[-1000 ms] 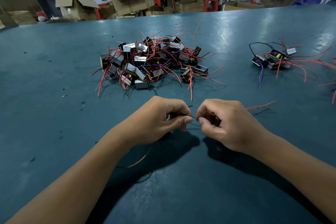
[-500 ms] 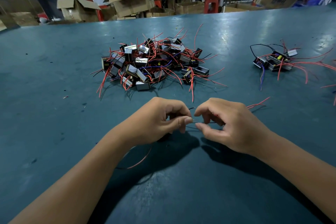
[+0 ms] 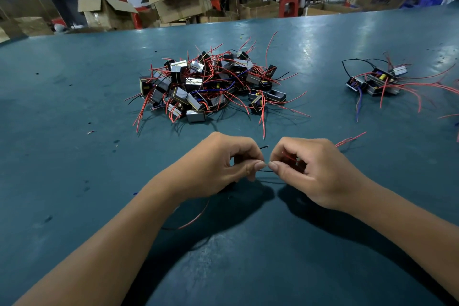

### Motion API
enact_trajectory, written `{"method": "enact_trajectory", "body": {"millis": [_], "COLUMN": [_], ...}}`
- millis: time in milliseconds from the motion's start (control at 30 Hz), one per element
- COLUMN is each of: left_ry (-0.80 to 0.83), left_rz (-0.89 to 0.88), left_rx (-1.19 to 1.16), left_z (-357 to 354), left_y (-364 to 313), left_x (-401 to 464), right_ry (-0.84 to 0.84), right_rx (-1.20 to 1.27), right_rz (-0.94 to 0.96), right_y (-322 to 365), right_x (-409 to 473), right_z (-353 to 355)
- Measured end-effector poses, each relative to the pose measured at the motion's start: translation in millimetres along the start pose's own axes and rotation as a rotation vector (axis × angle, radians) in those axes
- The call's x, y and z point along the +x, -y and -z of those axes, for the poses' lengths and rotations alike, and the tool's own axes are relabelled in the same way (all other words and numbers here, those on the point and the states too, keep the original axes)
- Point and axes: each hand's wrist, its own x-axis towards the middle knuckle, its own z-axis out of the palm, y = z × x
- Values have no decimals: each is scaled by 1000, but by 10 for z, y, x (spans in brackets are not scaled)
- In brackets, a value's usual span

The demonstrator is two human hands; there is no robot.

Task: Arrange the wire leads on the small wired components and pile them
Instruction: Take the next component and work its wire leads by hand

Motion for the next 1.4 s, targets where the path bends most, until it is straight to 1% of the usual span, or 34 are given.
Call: {"method": "enact_trajectory", "body": {"millis": [100, 200, 267, 433, 567, 667, 800, 1000, 1167, 1333, 1400], "left_ry": [9, 8, -21, -121, -229, -243, -237, -218, -216, -258, -280], "left_rz": [25, -9, -25, -66, -151, -198, -210, -180, -145, -152, -150], "left_rx": [-10, -7, 4, 27, 97, 154, 200, 149, 102, 115, 84], "left_z": [23, 76, 113, 114, 74, 29, 0, -17, -33, -7, -21], "left_y": [-5, -25, -33, -61, -89, -104, -109, -94, -115, -199, -242], "left_x": [-9, -21, -30, -26, 8, 25, 30, 23, 37, 32, 31], "right_ry": [10, 20, 26, 7, -17, -34, -36, -59, -89, -192, -230], "right_rx": [88, 205, 282, 301, 269, 238, 214, 209, 106, 3, -45], "right_rz": [-35, -74, -109, -110, -88, -71, -43, -19, 62, 104, 126], "right_y": [-31, -63, -82, -87, -64, -42, -30, -14, 8, 22, 30], "right_x": [-11, -24, -26, -25, -29, -29, -30, -28, -18, -14, -12], "right_z": [6, 40, 64, 32, -12, -11, -3, 1, 1, 34, 39]}}
